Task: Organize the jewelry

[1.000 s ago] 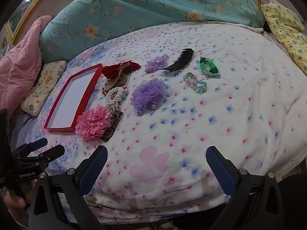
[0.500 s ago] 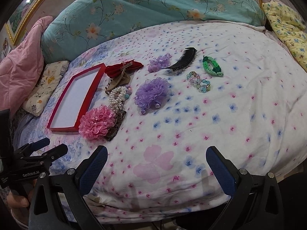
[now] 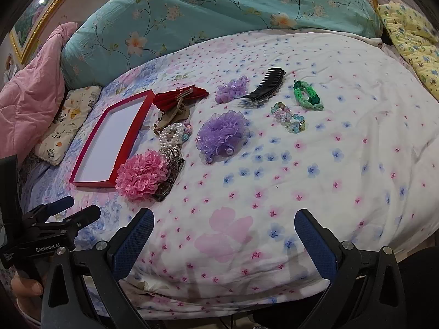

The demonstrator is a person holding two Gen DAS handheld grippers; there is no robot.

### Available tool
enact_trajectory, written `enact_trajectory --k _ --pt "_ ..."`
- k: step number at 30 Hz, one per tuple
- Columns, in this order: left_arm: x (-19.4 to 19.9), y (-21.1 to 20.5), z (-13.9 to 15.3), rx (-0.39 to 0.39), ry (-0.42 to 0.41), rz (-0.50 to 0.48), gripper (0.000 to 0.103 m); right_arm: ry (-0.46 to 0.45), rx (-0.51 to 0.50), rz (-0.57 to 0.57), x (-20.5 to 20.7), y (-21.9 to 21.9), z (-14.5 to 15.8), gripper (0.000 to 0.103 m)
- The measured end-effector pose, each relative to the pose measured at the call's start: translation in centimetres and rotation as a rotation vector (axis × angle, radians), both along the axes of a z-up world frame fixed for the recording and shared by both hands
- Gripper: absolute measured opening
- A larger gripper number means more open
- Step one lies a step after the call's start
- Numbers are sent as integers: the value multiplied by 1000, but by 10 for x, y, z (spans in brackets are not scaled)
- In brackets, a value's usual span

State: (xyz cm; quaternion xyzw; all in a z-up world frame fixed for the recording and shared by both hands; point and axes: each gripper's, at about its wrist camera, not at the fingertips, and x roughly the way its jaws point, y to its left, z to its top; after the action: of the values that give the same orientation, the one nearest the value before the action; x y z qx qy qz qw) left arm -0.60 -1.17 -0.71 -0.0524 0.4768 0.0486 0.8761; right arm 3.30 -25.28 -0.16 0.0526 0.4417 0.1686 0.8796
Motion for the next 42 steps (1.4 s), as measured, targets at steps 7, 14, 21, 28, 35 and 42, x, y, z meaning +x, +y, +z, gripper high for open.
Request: enact_trajectory --k 7,14,21,28,35,42 --pt "0 0 0 -3 2 0 103 -1 -1 7 1 3 1 103" --pt "0 1 0 -1 2 -1 103 4 1 9 3 4 0 103" --pt "8 6 -7 -19 19 0 103 10 2 9 7 4 -3 103" --pt "24 14 -10 -66 20 -3 103 6 9 10 21 2 -6 103" --pt "53 8 -15 -104 23 -57 103 -2 31 6 54 7 -8 97" --pt "77 1 -38 -114 89 -93 85 6 -1 -2 100 28 -15 85"
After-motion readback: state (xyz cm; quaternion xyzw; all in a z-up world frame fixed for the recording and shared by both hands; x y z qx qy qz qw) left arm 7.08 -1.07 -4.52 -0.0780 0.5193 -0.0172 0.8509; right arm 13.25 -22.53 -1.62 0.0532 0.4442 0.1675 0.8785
